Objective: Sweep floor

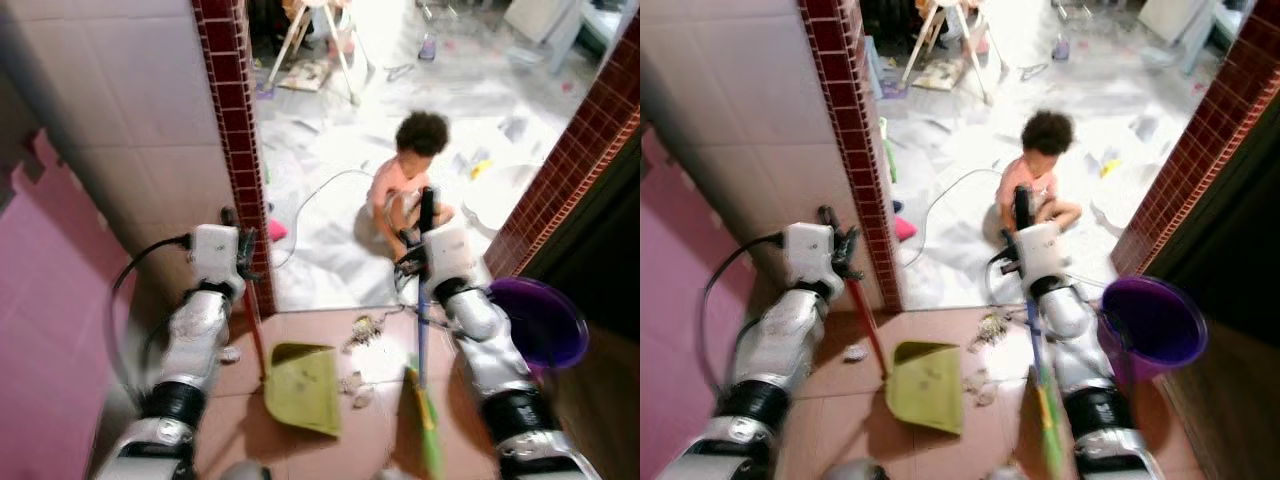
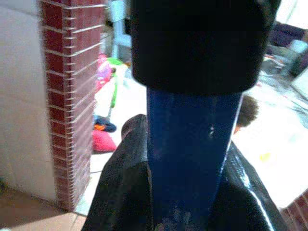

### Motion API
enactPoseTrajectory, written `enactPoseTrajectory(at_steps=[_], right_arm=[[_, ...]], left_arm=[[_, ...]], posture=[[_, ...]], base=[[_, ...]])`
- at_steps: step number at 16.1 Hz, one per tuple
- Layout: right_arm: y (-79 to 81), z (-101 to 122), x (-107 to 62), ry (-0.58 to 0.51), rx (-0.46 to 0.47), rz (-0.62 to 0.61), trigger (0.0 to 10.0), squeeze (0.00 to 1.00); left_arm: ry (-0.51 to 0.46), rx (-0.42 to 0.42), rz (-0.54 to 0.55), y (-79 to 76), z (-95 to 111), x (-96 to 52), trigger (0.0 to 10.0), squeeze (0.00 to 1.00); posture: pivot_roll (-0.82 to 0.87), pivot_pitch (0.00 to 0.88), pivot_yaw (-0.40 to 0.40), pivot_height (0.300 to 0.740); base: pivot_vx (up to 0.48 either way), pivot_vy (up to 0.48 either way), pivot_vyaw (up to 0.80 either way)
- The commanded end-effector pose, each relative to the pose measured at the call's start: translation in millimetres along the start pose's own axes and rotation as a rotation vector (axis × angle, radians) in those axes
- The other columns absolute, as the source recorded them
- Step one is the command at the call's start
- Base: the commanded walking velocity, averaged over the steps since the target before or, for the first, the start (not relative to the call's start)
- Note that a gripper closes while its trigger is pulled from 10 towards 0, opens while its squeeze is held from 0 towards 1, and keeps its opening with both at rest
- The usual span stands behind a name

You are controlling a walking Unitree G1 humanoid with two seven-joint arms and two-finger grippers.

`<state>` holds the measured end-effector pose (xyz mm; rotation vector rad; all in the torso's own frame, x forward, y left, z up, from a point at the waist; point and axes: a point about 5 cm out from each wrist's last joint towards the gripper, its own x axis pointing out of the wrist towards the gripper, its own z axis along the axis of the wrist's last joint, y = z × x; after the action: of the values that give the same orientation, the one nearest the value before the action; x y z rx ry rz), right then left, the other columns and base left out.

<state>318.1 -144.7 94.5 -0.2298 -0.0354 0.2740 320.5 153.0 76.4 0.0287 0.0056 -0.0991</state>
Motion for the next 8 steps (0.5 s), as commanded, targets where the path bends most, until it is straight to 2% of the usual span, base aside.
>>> enactPoseTrajectory(at_steps=[1,8], right_arm=[[-6.1,9.3,2.2,-0.046,-0.002,-0.022,10.0,0.00],[-5.7,11.1,7.4,-0.045,0.007,-0.017,10.0,0.00]], left_arm=[[-0.066,0.012,-0.020,-3.9,14.8,6.5,10.0,0.00],[-0.050,0.009,0.000,-6.0,11.0,7.3,10.0,0.00]], posture=[[-0.12,0.000,0.032,0.740],[-0.12,0.000,0.027,0.740]], base=[[0.000,0.000,0.00],[0.000,0.000,0.00]])
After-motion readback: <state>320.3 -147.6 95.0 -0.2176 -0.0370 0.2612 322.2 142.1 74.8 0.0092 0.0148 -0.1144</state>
